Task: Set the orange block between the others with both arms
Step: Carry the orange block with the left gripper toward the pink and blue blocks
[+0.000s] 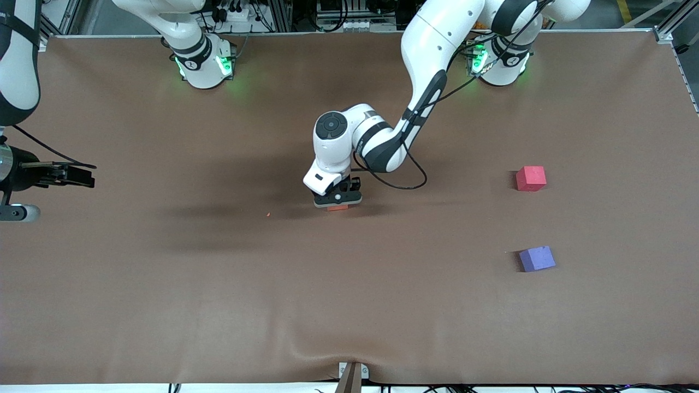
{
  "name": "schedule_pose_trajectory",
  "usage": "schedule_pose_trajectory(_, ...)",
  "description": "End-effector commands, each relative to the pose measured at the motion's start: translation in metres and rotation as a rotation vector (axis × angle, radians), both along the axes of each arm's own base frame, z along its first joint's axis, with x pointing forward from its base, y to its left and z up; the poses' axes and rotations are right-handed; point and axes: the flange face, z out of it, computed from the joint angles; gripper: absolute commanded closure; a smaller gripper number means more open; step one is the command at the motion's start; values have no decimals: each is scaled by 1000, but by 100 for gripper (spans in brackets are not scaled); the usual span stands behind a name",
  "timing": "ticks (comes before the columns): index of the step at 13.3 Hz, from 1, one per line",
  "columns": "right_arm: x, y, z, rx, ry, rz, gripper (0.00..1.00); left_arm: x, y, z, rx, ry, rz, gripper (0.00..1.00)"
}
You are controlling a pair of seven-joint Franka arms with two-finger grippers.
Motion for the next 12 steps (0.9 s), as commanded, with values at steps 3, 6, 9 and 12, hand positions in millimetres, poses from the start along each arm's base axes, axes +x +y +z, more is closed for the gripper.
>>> schedule_pose_trajectory(3,-7,3,0,-1,3,9,0,81,97,93,132,-39,179,100)
schedule_pose_trajectory(6,-6,7,4,61,-9,-10,0,122,187,124,133,-15,217,100)
schedule_pose_trajectory(9,-6,9,8,60,-16,-7,0,128,286,124,181,68,124,100)
schedule_pose_trajectory(12,-6,9,10,63,-21,-6,0,129,370,120,195,137,44,100)
